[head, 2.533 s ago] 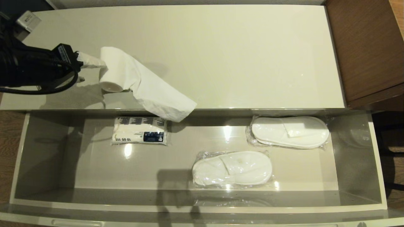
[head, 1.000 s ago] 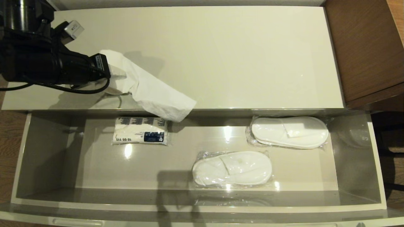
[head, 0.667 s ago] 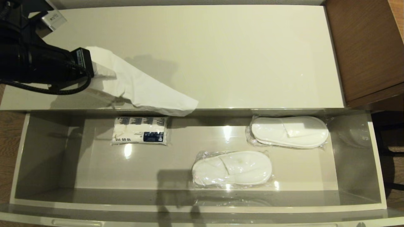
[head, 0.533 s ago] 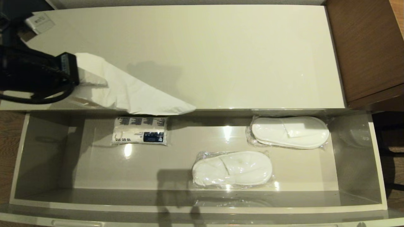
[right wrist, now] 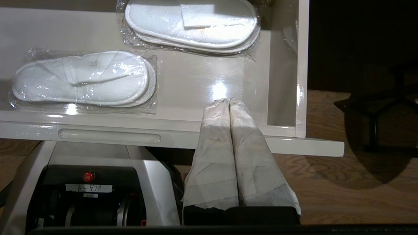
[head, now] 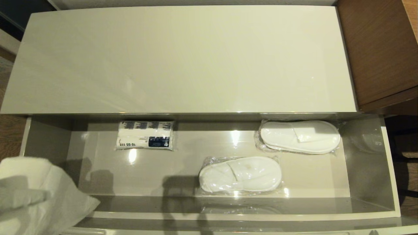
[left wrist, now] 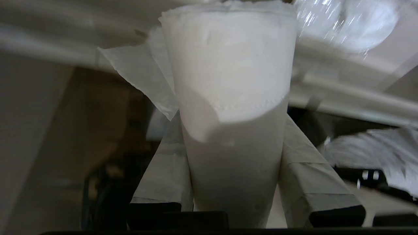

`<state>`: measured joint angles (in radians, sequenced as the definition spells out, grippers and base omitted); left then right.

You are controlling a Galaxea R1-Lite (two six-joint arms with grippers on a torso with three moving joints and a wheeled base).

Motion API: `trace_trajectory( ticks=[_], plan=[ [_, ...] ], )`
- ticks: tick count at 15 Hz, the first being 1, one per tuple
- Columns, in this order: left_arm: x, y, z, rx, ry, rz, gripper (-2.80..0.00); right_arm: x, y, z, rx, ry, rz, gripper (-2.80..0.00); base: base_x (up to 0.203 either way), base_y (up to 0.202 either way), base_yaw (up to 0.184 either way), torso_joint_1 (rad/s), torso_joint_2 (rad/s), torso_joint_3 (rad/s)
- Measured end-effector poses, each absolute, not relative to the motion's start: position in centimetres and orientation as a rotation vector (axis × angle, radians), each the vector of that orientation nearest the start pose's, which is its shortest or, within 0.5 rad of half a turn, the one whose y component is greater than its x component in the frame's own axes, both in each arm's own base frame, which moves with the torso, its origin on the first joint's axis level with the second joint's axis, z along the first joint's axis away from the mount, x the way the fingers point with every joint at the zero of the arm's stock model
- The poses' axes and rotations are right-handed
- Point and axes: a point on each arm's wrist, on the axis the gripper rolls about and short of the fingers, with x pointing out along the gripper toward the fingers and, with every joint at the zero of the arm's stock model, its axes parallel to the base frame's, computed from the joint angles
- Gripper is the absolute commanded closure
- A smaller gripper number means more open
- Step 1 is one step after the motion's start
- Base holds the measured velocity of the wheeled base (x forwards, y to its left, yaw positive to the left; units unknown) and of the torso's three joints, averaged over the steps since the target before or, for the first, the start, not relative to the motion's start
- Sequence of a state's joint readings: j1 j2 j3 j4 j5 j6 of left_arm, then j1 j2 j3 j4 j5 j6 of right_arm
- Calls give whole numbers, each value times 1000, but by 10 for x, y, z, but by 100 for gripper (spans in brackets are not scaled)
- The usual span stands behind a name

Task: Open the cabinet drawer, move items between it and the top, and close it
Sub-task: Put the roll paper in the drawer

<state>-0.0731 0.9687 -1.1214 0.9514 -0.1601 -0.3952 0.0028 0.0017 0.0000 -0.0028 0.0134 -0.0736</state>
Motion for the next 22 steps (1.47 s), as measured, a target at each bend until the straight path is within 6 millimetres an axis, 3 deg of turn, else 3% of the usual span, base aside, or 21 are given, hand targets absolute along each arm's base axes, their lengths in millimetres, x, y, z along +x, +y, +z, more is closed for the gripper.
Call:
trace_trajectory(
  ticks=[3, 5, 8, 14, 18, 22],
  plan=[
    [22, -5, 256, -431, 942, -30, 0, -23, 0, 76, -74, -2, 16, 0, 0, 0, 0, 0, 0, 0],
    [15, -5, 249, -431, 974, -22, 0, -23, 0, 76, -79, -3, 16, 0, 0, 0, 0, 0, 0, 0],
    [21, -5, 218, -431, 1176, 33, 0, -23, 0, 76, -79, -3, 16, 0, 0, 0, 0, 0, 0, 0],
    [112, -10, 180, -500, 1220, 113, 0, -23, 0, 76, -79, -3, 16, 0, 0, 0, 0, 0, 0, 0],
    [182, -13, 177, -606, 1060, 128, 0, -23, 0, 76, -79, -3, 16, 0, 0, 0, 0, 0, 0, 0],
    [219, -15, 173, -729, 1100, 208, 0, -23, 0, 76, -79, -3, 16, 0, 0, 0, 0, 0, 0, 0]
  ],
)
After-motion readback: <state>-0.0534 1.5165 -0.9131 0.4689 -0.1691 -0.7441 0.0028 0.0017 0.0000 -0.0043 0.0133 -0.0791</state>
